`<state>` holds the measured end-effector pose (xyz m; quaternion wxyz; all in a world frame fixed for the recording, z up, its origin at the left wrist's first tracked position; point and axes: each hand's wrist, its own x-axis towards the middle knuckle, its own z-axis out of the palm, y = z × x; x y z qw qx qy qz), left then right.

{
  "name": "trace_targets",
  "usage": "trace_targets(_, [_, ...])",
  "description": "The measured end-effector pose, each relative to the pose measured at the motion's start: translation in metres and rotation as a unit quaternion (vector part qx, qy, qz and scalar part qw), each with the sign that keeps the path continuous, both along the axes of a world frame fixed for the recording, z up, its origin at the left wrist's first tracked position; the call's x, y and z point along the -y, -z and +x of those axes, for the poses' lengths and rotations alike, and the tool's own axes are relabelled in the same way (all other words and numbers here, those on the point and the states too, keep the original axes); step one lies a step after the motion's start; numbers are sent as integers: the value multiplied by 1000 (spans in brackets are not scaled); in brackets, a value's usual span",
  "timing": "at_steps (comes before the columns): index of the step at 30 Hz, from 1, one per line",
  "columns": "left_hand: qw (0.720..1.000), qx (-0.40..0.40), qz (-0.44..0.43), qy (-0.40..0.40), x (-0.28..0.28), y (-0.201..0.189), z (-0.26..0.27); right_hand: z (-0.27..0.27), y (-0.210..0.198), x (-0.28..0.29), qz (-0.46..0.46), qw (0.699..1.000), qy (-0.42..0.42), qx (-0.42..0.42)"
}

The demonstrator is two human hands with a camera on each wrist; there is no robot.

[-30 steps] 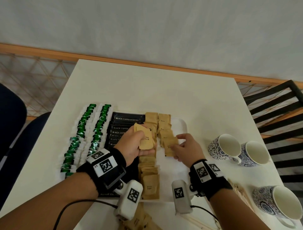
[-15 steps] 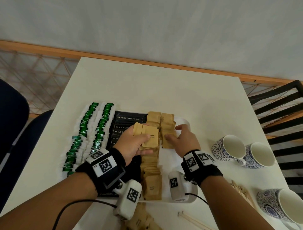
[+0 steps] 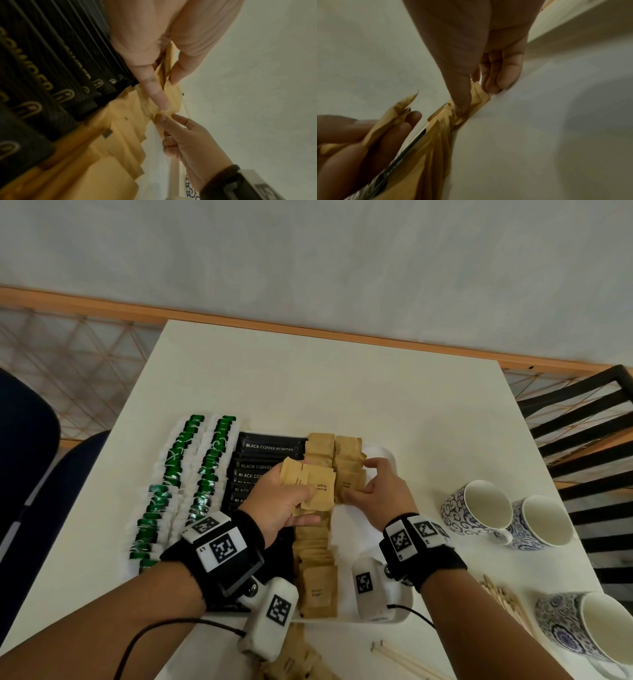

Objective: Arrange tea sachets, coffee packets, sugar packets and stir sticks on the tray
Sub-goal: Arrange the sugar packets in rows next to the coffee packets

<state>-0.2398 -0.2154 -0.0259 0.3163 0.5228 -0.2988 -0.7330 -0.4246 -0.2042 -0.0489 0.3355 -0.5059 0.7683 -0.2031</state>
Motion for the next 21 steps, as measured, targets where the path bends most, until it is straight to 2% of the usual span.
trace_targets(5, [1000,10,-3,7,1,-2,0,-2,-3,-7,-67,996,46,43])
trace_targets(7, [1000,15,-5,4,0,-2,-1,2,-9,-11,-92,990,48,92])
trace_targets(10, [1000,24,-16,5,-1,-2,-5,13,-19,-15,-59,977,8,205])
trace_targets(14, [998,34,-40,17,-4,-5,-10,19,-25,-17,-45,965,-15,258])
trace_targets(18, [999,13,-39,32,-5,-9,-10,15,-29,-17,-56,917,89,384])
trace_targets(21, [998,18,-42,46,-6,-10,-11,17,-28,-20,-54,894,118,428])
